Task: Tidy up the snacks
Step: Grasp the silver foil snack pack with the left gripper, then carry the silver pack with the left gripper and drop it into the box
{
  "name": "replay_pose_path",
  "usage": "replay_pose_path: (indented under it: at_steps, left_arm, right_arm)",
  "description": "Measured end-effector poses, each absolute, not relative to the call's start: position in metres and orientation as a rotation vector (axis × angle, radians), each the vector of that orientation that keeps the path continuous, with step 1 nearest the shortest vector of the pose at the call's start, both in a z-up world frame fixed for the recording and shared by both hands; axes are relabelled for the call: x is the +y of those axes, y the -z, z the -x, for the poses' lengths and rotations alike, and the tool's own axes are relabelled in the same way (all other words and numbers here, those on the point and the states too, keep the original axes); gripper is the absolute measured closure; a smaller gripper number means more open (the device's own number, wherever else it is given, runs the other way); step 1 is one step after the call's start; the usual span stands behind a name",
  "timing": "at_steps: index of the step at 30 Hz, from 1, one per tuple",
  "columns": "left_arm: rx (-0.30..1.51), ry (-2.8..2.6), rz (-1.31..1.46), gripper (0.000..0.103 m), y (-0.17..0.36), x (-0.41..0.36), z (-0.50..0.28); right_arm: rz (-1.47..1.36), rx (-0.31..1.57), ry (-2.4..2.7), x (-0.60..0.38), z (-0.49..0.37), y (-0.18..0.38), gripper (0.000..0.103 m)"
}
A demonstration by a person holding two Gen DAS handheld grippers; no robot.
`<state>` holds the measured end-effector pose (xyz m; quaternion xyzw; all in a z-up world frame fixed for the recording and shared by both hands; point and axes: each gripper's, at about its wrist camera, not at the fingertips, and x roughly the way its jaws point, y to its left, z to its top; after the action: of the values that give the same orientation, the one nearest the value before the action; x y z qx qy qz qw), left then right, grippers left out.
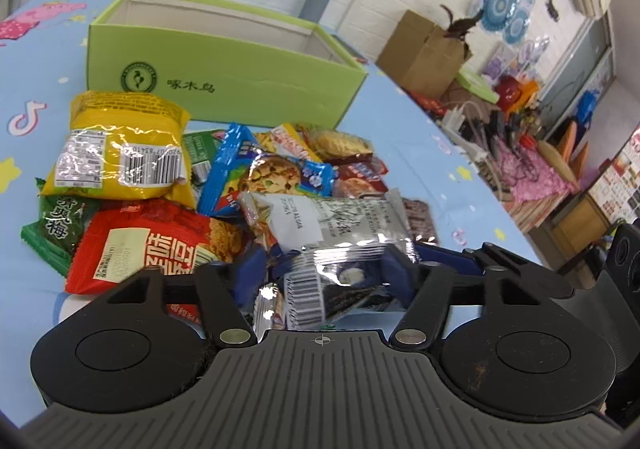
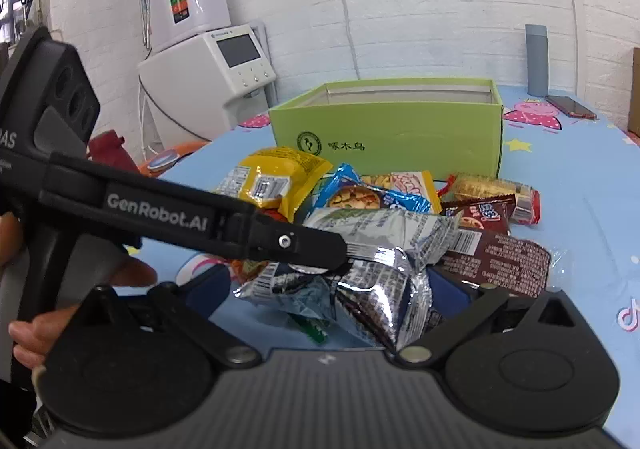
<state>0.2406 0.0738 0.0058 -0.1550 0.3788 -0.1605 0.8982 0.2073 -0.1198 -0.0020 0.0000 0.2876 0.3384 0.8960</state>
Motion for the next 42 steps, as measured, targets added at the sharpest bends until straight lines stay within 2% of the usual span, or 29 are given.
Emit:
replay_pose_path:
  at_steps: [1, 2, 4, 8, 10, 12, 13, 18, 25, 34, 38, 40, 42]
  left_arm:
    - [0.795, 0.319, 0.327, 0.034, -0.003, 0.074, -0.243]
    - [0.801, 0.324, 0.343, 0.035, -0.002, 0.076, -0.244]
    - [0.809, 0.352, 0.383, 0.045, -0.001, 0.081, -0.245]
    - [0.819, 0.369, 0.398, 0.05, 0.002, 0.081, -0.247]
    - [0.823, 0.377, 0.386, 0.062, -0.001, 0.077, -0.245]
    - [0.791, 0.387, 0.345, 0.07, -0.018, 0.074, -0.244]
    - [0.765, 0.4, 0.32, 0.07, -0.028, 0.073, -0.244]
    - [0.678, 0.399, 0.257, 0.069, -0.063, 0.069, -0.262]
    - [0.714, 0.355, 0.326, 0.068, -0.049, 0.089, -0.299]
    - [0.643, 0.343, 0.259, 0.065, -0.096, 0.091, -0.417]
    - [0.713, 0.322, 0.266, 0.06, -0.077, 0.09, -0.472]
    - [0.757, 0.314, 0.274, 0.052, -0.062, 0.091, -0.486]
    - [0.761, 0.3, 0.272, 0.052, -0.057, 0.094, -0.483]
  right_arm:
    - [-0.015, 0.612, -0.699, -0.122, -0.211, 0.005, 0.002]
    - [-0.021, 0.618, -0.697, -0.123, -0.213, 0.006, 0.002]
    - [-0.019, 0.608, -0.694, -0.125, -0.213, 0.006, 0.002]
    - [-0.029, 0.604, -0.681, -0.129, -0.215, 0.005, 0.003]
    - [-0.021, 0.62, -0.681, -0.128, -0.217, 0.007, 0.022]
    - [0.01, 0.603, -0.663, -0.127, -0.215, -0.001, 0.026]
    - [0.003, 0.588, -0.671, -0.129, -0.216, -0.008, 0.026]
    - [0.049, 0.498, -0.666, -0.126, -0.235, -0.045, 0.026]
    - [0.115, 0.53, -0.686, -0.102, -0.274, -0.043, 0.025]
    - [0.187, 0.458, -0.656, -0.08, -0.375, -0.078, 0.023]
    - [0.181, 0.523, -0.648, -0.077, -0.432, -0.067, 0.021]
    - [0.157, 0.559, -0.649, -0.079, -0.448, -0.055, 0.018]
    - [0.137, 0.564, -0.651, -0.084, -0.446, -0.051, 0.014]
